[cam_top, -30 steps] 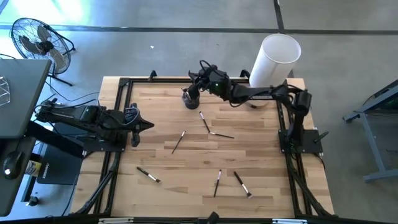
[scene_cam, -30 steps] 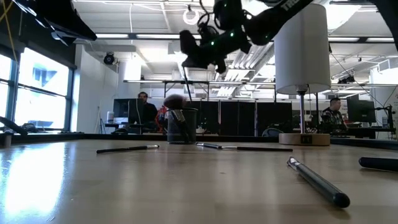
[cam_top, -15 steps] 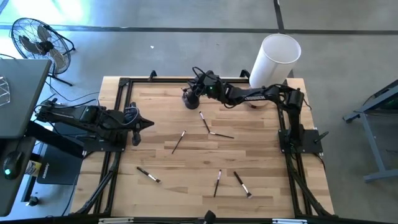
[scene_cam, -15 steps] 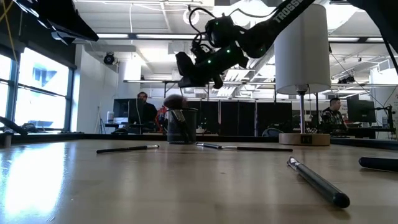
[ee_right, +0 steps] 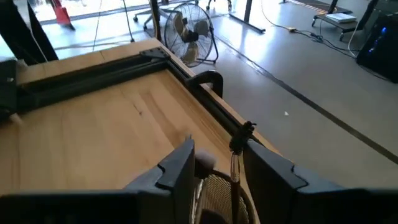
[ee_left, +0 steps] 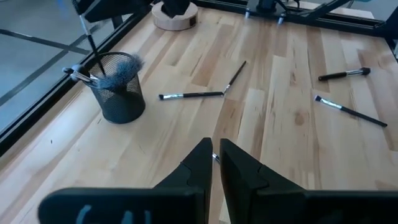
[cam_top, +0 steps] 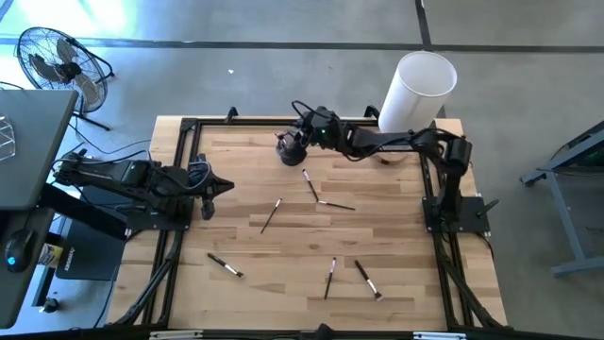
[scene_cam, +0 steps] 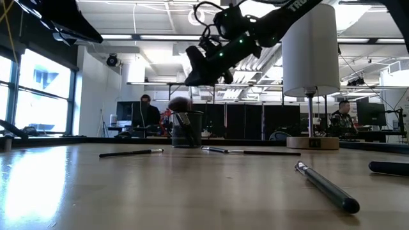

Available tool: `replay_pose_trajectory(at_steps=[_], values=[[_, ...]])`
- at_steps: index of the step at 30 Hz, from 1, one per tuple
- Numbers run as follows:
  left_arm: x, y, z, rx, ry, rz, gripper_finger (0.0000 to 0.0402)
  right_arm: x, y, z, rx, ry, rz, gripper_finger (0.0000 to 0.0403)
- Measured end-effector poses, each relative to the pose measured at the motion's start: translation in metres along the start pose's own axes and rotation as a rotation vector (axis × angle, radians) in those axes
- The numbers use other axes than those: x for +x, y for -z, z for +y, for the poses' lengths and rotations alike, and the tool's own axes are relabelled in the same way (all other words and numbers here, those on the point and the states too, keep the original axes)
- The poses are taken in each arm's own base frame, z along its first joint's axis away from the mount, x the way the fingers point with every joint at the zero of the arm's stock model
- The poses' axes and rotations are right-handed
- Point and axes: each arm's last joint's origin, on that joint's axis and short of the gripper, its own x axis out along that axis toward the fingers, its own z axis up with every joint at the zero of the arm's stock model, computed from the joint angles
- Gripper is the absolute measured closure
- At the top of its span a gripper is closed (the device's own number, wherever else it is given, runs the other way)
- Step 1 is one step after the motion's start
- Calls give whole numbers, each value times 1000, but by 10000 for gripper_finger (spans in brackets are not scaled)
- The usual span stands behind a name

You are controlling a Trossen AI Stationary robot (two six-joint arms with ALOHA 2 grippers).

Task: Put items in baskets/containers
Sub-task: Put the brow brush into the pen holder, then put the eyeshadow brush into the pen holder

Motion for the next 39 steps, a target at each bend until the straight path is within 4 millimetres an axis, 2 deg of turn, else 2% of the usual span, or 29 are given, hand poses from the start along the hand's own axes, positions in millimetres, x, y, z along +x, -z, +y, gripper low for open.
replay_pose_trajectory(at_steps=[5,13,23,30,34,36,39], values=[[2,0,-1,5,-5,9,371,-8,-2,0,-17,10,49,270],[8,0,-3,18,-37,27,371,-8,19,-2,-41,40,240,269],[17,1,-6,40,-71,65,371,-11,13,-1,8,5,212,269],[24,-6,-8,-30,-185,-24,360,-46,4,-5,112,10,366,269],[28,-9,-10,-42,-207,-50,313,-75,7,-1,218,20,545,270],[32,-10,-12,-42,-217,-49,287,-89,12,7,164,66,625,270],[37,-12,-15,-46,-214,-57,257,-112,24,21,115,152,642,270]])
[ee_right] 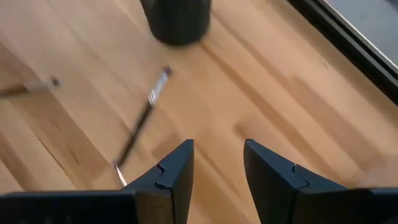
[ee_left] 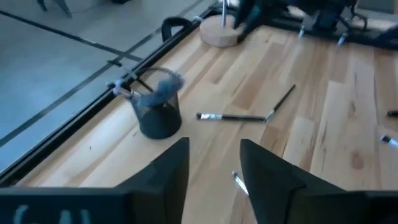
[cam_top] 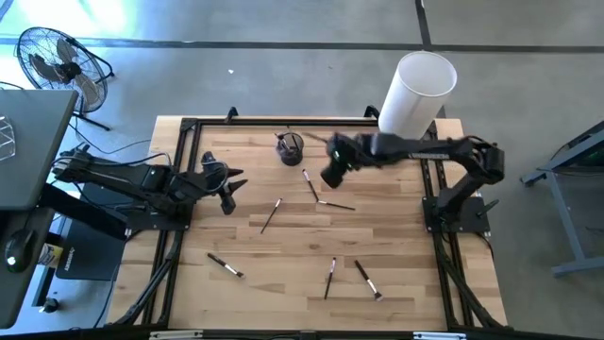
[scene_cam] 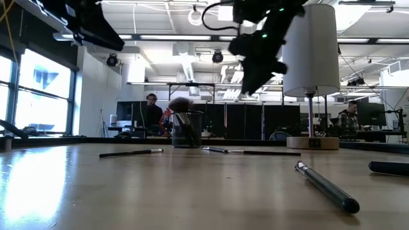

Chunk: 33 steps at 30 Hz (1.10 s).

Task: Put items in baskets/containers
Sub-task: Put the eyeshadow brush into the pen holder

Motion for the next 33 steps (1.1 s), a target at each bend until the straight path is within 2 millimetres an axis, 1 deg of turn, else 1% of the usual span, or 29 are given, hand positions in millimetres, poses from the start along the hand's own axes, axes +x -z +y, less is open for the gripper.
replay_pose_trajectory(at_steps=[4,8,12,15,17,19,23,26,29,33], values=[[11,-3,-10,18,4,30,245,-15,44,8,45,-23,-40,270],[29,-10,-27,18,-28,67,244,-26,89,8,123,-104,-71,270],[48,-22,-45,5,-80,90,244,-36,122,5,174,-185,-132,270],[61,-28,-58,-16,-96,145,245,-42,140,2,205,-224,-185,279],[71,-33,-64,-37,-108,184,245,-43,150,0,216,-243,-200,288],[82,-33,-70,-60,-122,248,245,-44,158,-2,217,-260,-202,299],[106,-34,-72,-138,-147,359,245,-46,167,-2,192,-284,-201,320],[124,-26,-66,-204,-184,473,245,-46,170,-1,156,-292,-203,332],[145,-20,-62,-284,-174,559,245,-46,171,-1,146,-296,-203,341],[166,-7,-54,-373,-175,679,245,-46,171,0,131,-299,-201,351]])
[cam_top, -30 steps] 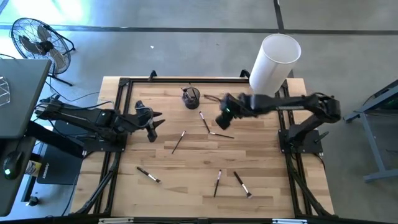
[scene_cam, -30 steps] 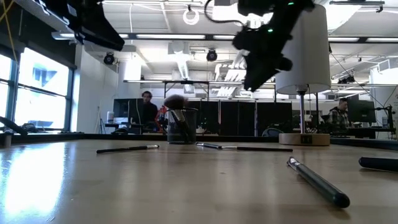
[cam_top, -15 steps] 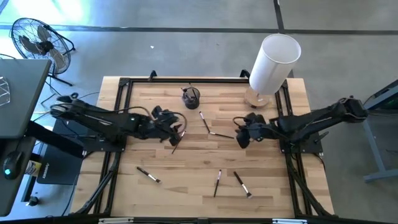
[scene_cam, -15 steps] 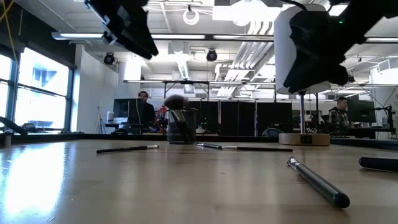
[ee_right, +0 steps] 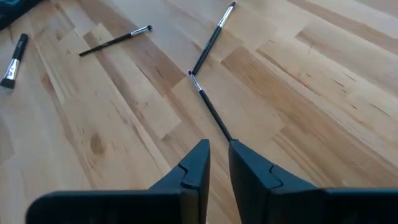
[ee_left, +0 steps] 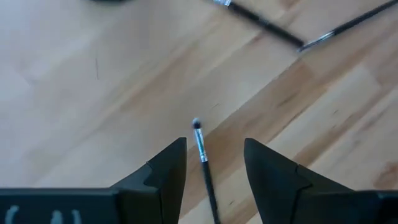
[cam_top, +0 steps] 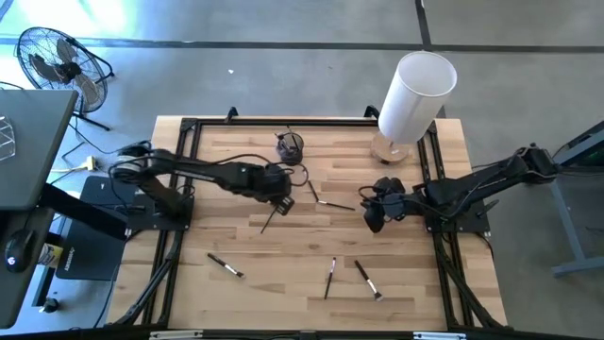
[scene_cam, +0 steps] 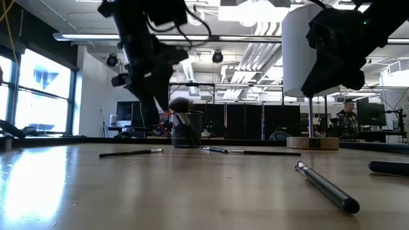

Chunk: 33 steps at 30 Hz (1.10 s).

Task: Put items in baskets/containers
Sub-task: Put the eyeshadow brush into the pen holder

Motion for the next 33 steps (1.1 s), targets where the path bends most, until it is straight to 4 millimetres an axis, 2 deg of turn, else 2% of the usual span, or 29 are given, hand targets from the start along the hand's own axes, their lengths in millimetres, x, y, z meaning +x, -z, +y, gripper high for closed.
replay_pose_trajectory(at_steps=[5,19,27,30,33], values=[[25,-3,5,-30,-26,88,245,0,0,1,-21,-16,16,356],[67,1,1,-31,-70,123,245,0,1,1,-38,-29,30,356],[84,5,0,-29,-102,135,248,0,1,1,-38,-42,46,357],[84,6,0,-29,-94,148,275,0,1,1,-39,-41,47,354],[85,6,0,-32,-89,147,335,0,1,1,-44,-41,48,352]])
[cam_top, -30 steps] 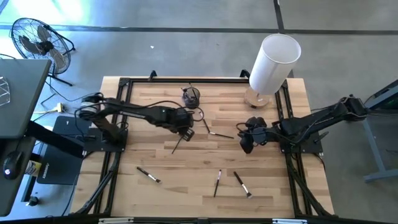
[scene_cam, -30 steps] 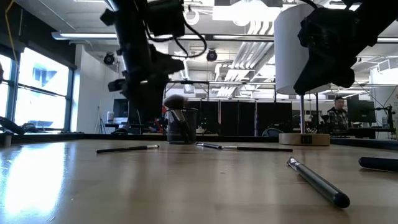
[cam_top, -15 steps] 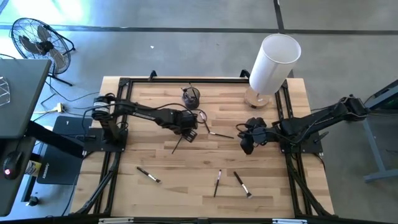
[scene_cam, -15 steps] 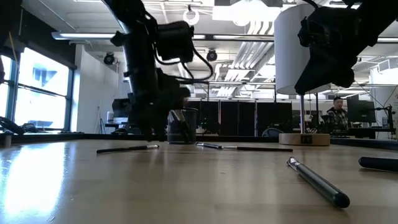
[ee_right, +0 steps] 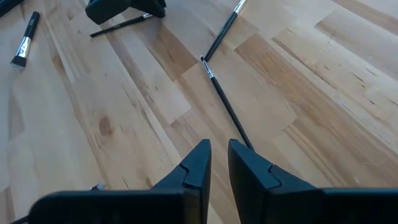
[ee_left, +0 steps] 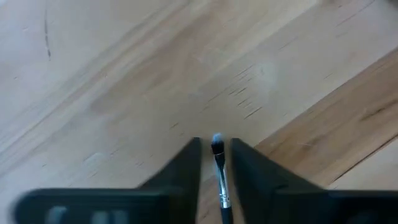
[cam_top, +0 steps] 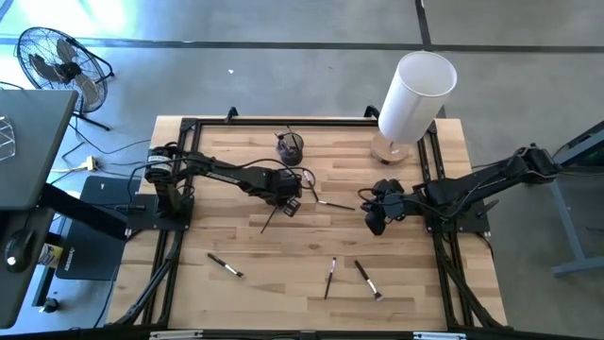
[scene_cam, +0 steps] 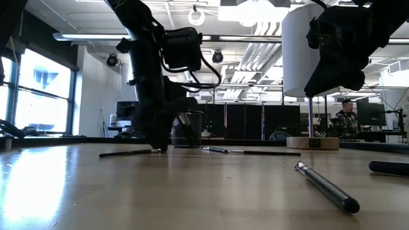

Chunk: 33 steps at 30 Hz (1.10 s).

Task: Put items in baskets/containers
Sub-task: Put the eyeshadow brush into the pen holder

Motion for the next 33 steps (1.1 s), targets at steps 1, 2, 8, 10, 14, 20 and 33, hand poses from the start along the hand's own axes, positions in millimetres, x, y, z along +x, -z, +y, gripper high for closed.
replay_pose_trajectory(at_steps=[1,2,8,10,14,20,33], values=[[0,0,0,-1,4,-1,363,0,0,0,-6,-1,3,352],[0,0,0,-2,8,-1,381,0,0,0,-16,-1,4,352],[-5,-3,-4,83,25,44,383,0,0,0,-23,-4,7,356],[-9,-6,-6,96,40,73,394,0,0,0,-23,-7,10,356],[-21,-10,-22,141,139,113,396,0,1,0,-22,-17,20,354],[-59,-14,-48,213,245,-16,400,0,1,1,-22,-22,24,356],[-137,-14,-14,314,486,-550,401,0,-1,3,-6,-42,5,354]])
